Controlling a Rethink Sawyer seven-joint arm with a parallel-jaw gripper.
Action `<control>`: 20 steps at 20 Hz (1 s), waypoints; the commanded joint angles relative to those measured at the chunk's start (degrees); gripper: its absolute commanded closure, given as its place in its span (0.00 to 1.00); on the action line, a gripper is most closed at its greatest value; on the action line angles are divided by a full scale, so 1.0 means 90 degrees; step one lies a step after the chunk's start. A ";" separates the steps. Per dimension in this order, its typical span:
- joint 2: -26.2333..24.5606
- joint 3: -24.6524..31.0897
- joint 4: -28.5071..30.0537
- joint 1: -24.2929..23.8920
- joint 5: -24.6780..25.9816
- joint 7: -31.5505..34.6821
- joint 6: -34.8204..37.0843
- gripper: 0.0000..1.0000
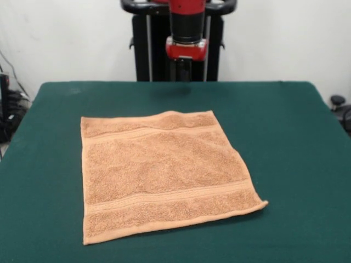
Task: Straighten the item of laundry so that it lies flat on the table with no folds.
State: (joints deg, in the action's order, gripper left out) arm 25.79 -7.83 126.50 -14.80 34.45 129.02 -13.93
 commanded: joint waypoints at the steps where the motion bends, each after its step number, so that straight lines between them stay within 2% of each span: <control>1: 0.0580 0.0541 -0.0226 0.0396 -0.0904 0.0836 0.0954 1.00; 3: 0.0833 0.0544 -0.0326 0.0522 -0.1119 0.0815 0.1124 1.00; 9: 0.1247 0.0989 -0.0817 0.0322 -0.1443 0.0375 0.2126 1.00; 14: 0.1227 0.1205 -0.1241 0.0359 -0.1658 0.0243 0.2655 1.00; 20: 0.1025 0.1204 -0.1544 0.0527 -0.1802 0.0379 0.2750 1.00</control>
State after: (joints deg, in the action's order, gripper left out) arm 36.84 -5.01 120.75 -12.55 22.69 129.02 5.69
